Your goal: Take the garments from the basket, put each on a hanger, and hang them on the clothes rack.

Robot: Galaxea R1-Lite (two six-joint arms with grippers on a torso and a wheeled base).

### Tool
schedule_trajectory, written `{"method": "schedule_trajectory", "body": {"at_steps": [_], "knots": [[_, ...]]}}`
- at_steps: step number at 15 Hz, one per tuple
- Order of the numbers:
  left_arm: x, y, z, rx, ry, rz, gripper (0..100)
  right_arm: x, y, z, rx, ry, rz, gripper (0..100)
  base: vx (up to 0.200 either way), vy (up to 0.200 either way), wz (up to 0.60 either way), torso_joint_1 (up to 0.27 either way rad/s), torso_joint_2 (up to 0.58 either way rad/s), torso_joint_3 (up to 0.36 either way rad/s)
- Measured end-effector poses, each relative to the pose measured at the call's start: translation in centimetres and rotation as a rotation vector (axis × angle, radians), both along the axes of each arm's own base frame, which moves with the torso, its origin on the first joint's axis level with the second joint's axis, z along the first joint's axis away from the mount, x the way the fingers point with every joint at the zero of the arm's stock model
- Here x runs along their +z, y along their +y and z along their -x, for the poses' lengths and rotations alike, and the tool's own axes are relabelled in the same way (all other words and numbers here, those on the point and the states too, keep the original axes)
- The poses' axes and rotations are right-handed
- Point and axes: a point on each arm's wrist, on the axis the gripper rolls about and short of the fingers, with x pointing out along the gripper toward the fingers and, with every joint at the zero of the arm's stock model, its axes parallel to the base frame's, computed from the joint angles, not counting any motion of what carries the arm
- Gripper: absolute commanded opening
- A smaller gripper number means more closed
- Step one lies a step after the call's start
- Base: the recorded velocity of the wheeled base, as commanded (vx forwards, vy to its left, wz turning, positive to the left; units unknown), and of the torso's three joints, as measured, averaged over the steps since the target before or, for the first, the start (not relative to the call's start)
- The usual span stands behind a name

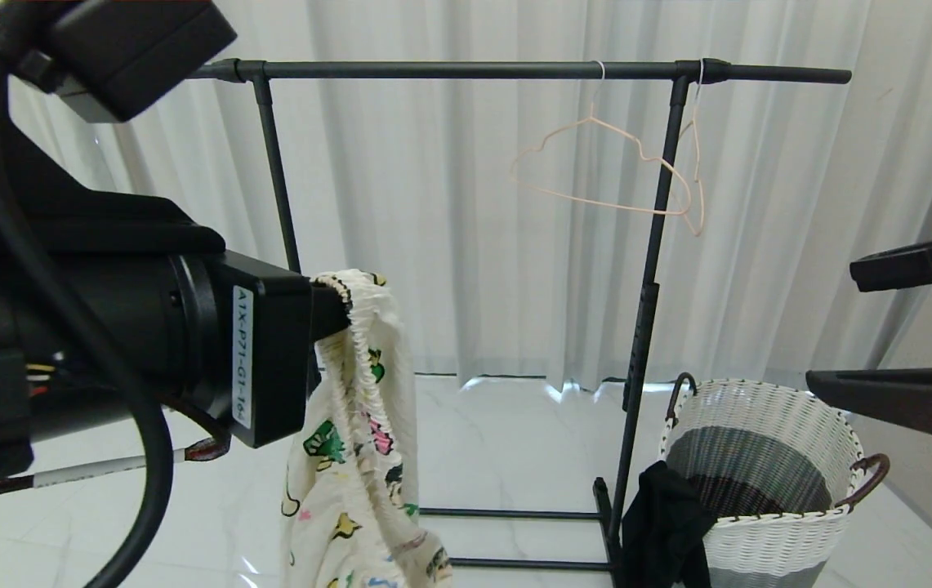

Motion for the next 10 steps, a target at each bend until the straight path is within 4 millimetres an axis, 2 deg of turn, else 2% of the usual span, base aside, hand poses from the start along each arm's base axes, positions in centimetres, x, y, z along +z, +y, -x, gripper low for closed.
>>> {"method": "schedule_trajectory", "body": {"at_steps": [2,4,7,10], "knots": [[-0.8,0.2,0.0,0.008,-0.006,-0.053,0,-0.8,-1.0,-0.2,-0.070,0.035,0.087,100,0.000,0.000,0.00,0.000,0.00,0.000],[-2.2,1.7,0.4,0.014,-0.042,-0.167,0,-1.6,-3.1,-0.4,-0.226,0.076,0.212,100,0.000,0.000,0.00,0.000,0.00,0.000],[-5.2,6.4,1.2,0.119,-0.059,-0.328,0,-2.2,-6.0,-0.3,-0.421,0.118,0.264,100,0.000,0.000,0.00,0.000,0.00,0.000],[-6.8,10.3,2.3,0.279,-0.058,-0.383,0,-3.4,-7.4,-0.4,-0.550,0.124,0.254,100,0.000,0.000,0.00,0.000,0.00,0.000]]}}
